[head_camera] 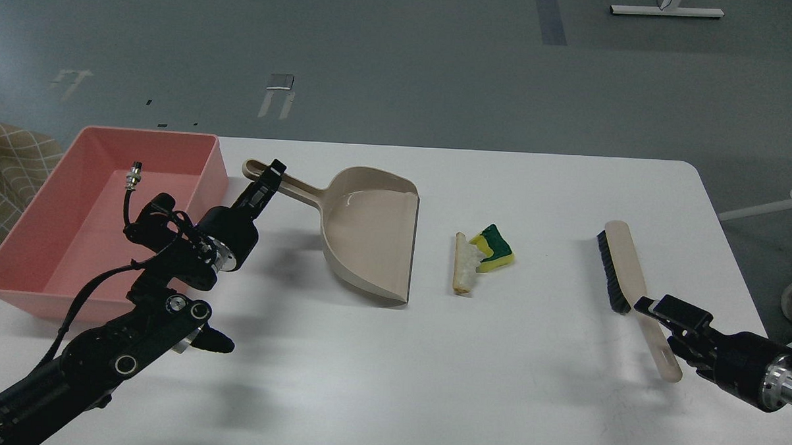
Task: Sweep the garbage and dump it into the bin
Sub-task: 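Reach the right gripper to the brush handle and grasp it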
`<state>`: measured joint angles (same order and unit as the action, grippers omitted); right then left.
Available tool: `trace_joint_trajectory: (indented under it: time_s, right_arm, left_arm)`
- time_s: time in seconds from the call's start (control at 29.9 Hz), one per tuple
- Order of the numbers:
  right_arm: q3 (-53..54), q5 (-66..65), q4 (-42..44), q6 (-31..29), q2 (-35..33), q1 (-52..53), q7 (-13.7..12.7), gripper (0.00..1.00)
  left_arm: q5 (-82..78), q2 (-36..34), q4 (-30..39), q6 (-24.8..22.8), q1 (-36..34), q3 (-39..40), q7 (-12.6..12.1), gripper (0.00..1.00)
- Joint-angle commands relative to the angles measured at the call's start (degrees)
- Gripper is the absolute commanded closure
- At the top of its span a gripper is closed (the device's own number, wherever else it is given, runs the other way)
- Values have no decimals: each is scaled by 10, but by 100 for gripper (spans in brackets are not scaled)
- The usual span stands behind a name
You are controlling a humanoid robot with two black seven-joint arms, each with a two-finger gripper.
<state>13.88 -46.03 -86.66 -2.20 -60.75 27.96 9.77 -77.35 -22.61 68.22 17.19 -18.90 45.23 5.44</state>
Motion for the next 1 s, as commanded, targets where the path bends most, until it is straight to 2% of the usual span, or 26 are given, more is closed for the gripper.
trace_joint_trajectory:
  time_s: [0.0, 0.3, 0.84, 0.9, 0.97]
  right_arm:
    - [-1, -26, -12, -3, -13, 10, -16, 0]
    - [-1, -123, -21, -34, -40, 23, -54, 1]
    - [-1, -179, -48, -61, -35, 53, -64, 2]
    - [-2, -190, -48, -62, -35, 53, -70, 3]
    - [-2, -194, -48, -62, -35, 53, -71, 9]
  left_arm:
    - [0, -1, 5, 0, 0, 0, 0, 100]
    - [1, 4, 7, 0, 2, 0, 0, 100]
    - [3, 6, 7, 0, 2, 0, 1, 100]
    - [3, 7, 7, 0, 2, 0, 1, 100]
    - [3, 7, 7, 0, 2, 0, 1, 100]
